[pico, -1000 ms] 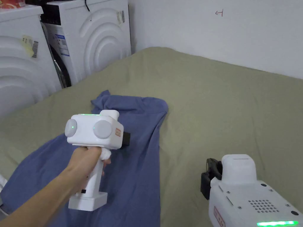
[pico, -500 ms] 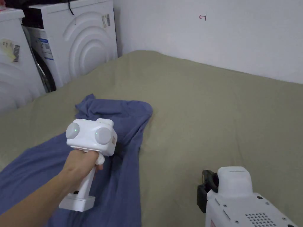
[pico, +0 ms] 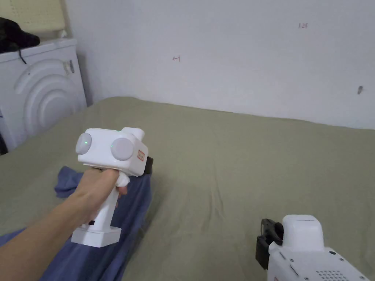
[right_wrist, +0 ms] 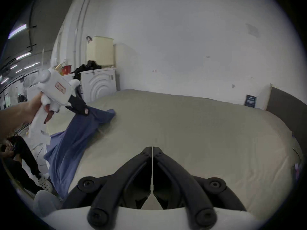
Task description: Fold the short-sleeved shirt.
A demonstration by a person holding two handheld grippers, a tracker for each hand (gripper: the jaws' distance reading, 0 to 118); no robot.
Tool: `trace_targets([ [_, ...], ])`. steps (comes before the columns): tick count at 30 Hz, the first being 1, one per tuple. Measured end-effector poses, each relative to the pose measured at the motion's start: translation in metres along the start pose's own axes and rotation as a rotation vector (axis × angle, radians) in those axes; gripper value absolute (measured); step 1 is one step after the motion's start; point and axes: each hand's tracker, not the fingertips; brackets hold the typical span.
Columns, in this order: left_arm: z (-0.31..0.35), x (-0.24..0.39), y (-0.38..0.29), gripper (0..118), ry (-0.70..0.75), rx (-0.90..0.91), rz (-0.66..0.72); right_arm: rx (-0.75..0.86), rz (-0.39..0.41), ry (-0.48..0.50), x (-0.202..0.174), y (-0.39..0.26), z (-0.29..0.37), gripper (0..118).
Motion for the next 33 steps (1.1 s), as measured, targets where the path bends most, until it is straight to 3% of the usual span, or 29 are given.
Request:
trace_targets([
  [12, 0.020, 0.300, 0.024, 7, -0.442, 0.067, -0.291, 0.010, -0.104, -0.308, 0.126, -0.019, 0.088, 2],
  [17, -0.015, 0.376, -0.003, 7, -0.581, -0.025, -0.314, -0.010, -0.118, -0.384, 0.156, -0.031, 0.099, 1],
  [20, -0.048, 0.394, -0.029, 7, -0.590, -0.091, -0.344, -0.029, -0.135, -0.415, 0.170, -0.038, 0.098, 2],
  [23, -0.090, 0.397, -0.050, 7, -0.572, -0.177, -0.287, -0.048, -0.139, -0.428, 0.180, -0.044, 0.088, 2],
  [27, -0.118, 0.396, -0.068, 7, -0.473, -0.193, -0.318, -0.071, -0.146, -0.425, 0.184, -0.049, 0.074, 2],
  [32, -0.119, 0.377, -0.071, 10, -0.529, -0.176, -0.263, -0.081, -0.154, -0.417, 0.180, -0.050, 0.069, 2],
  [33, -0.109, 0.370, -0.073, 17, -0.530, -0.151, -0.254, -0.081, -0.151, -0.413, 0.178, -0.049, 0.069, 2],
])
